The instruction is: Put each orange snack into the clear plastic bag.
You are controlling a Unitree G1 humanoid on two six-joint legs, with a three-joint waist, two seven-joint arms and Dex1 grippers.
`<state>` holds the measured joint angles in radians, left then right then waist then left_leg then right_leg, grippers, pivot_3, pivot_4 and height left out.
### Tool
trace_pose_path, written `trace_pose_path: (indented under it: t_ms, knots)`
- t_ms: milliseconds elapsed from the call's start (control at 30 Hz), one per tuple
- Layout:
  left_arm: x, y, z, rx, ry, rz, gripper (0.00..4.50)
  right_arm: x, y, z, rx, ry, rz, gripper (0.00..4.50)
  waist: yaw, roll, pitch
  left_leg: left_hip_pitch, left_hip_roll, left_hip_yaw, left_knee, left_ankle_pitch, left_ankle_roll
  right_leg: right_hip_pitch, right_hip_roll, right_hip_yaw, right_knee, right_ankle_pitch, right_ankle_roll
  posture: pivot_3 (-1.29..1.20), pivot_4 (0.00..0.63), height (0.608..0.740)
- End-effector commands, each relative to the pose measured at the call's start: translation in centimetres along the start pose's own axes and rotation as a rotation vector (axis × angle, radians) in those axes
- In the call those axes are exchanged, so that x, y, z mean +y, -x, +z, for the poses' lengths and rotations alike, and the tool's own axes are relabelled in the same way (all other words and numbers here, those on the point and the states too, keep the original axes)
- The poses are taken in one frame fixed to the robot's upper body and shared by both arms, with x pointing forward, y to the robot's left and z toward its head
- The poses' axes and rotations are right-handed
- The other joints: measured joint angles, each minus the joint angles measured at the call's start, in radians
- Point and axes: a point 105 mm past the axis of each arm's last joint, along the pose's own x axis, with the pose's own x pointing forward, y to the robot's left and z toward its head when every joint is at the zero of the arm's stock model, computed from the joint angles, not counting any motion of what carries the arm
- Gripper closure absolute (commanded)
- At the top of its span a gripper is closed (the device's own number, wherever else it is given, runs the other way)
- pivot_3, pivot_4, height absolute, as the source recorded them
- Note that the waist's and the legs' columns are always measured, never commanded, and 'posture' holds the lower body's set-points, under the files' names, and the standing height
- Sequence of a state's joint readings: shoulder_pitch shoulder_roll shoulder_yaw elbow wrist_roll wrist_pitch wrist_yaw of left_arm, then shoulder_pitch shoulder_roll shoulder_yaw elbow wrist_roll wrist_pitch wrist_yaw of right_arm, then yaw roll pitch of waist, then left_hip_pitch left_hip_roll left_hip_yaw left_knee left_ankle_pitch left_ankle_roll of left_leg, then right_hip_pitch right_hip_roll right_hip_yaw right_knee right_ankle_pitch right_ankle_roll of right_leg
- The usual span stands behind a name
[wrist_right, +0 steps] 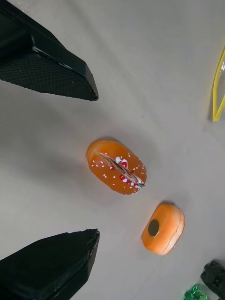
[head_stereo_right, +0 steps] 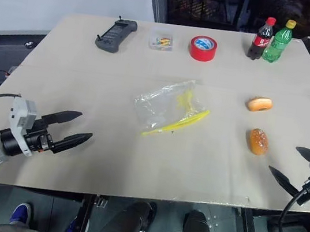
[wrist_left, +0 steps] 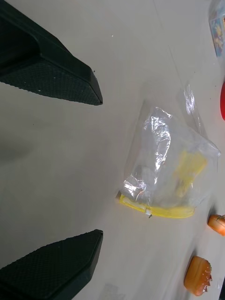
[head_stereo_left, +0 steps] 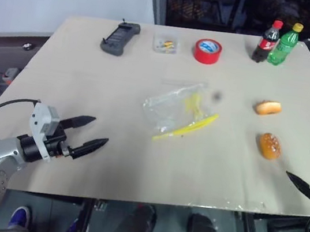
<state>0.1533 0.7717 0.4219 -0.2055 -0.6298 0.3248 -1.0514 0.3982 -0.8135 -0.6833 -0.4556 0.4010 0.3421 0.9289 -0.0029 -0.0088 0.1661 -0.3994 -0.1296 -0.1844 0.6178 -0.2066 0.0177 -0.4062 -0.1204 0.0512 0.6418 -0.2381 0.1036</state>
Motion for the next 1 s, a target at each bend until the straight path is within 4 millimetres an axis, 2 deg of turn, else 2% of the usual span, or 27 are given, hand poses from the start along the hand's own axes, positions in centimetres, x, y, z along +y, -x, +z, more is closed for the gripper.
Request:
trace_pose_path:
  t_ms: [33, 133, 333, 400, 467, 533, 600, 633, 867, 1000]
  knots:
    - [-0.4, -0.7, 1.5, -0.038, -0.033, -0.027, 0.00, 0.1, -0.5, 1.5, -0.044, 0.043, 0.000, 0.05, 0.000, 0.000, 0.000, 0.000, 0.000, 0.000, 0.000, 0.000, 0.000, 0.000, 0.000, 0.000, 0.000, 0.000, 0.000, 0.00, 0.150, 0.740]
    - [-0.5, -1.9, 2.2, -0.067, -0.010, -0.031, 0.00, 0.9, -1.6, 3.1, -0.105, 0.048, 0.026, 0.05, 0.000, 0.000, 0.000, 0.000, 0.000, 0.000, 0.000, 0.000, 0.000, 0.000, 0.000, 0.000, 0.000, -0.002, 0.003, 0.00, 0.150, 0.740]
    - [0.3, -2.8, 2.8, -0.092, 0.004, 0.066, 0.00, 1.9, -2.7, 4.9, -0.166, 0.075, 0.031, 0.05, 0.001, 0.000, 0.000, 0.000, 0.000, 0.000, 0.000, 0.001, 0.002, -0.001, 0.000, 0.000, 0.000, 0.002, 0.003, 0.00, 0.150, 0.740]
    - [1.0, -3.2, 2.7, -0.062, 0.117, 0.134, 0.00, 3.3, -3.5, 6.1, -0.214, 0.084, 0.094, 0.05, 0.002, -0.001, 0.000, 0.000, 0.000, 0.000, -0.001, 0.002, 0.004, -0.001, 0.001, 0.000, 0.000, 0.002, 0.003, 0.00, 0.150, 0.740]
    - [1.0, -3.7, 1.8, 0.045, 0.262, 0.155, 0.00, 4.9, -4.4, 7.1, -0.246, 0.104, 0.161, 0.05, 0.002, -0.001, 0.001, 0.000, 0.000, -0.001, -0.001, 0.002, 0.004, -0.001, 0.001, 0.000, 0.000, 0.002, 0.004, 0.00, 0.150, 0.740]
    - [0.2, -4.7, 1.4, 0.124, 0.436, 0.074, 0.00, 6.4, -5.3, 8.0, -0.280, 0.111, 0.230, 0.05, 0.002, -0.002, 0.001, 0.000, 0.001, -0.001, 0.000, 0.002, 0.004, -0.001, 0.002, -0.001, 0.001, 0.000, 0.008, 0.00, 0.150, 0.740]
    - [-0.1, -6.1, 2.1, 0.088, 0.568, 0.013, 0.00, 7.7, -6.1, 8.8, -0.309, 0.123, 0.287, 0.05, 0.004, -0.002, 0.001, 0.001, 0.001, -0.002, 0.000, 0.002, 0.004, 0.000, 0.002, -0.001, 0.001, 0.000, 0.008, 0.00, 0.150, 0.740]
    - [-0.4, -6.6, 1.9, 0.107, 0.633, -0.008, 0.00, 8.3, -6.3, 9.0, -0.323, 0.127, 0.311, 0.05, 0.007, -0.002, 0.001, 0.000, 0.000, -0.002, 0.001, 0.002, 0.004, -0.001, 0.002, -0.002, 0.001, 0.000, 0.008, 0.00, 0.150, 0.740]
    - [0.3, -9.1, -1.1, 0.225, 0.841, 0.036, 0.00, 10.1, -6.9, 9.5, -0.346, 0.157, 0.352, 0.05, 0.010, -0.003, 0.001, 0.000, 0.000, -0.002, 0.000, 0.001, 0.002, -0.002, 0.003, -0.002, 0.001, 0.003, 0.004, 0.00, 0.150, 0.740]
    - [0.3, -11.8, -2.3, 0.253, 0.969, 0.008, 0.00, 10.7, -6.7, 9.7, -0.346, 0.164, 0.342, 0.05, 0.020, -0.003, 0.000, 0.000, 0.000, -0.002, 0.001, 0.001, 0.002, -0.002, 0.003, -0.002, 0.001, 0.003, 0.004, 0.00, 0.150, 0.740]
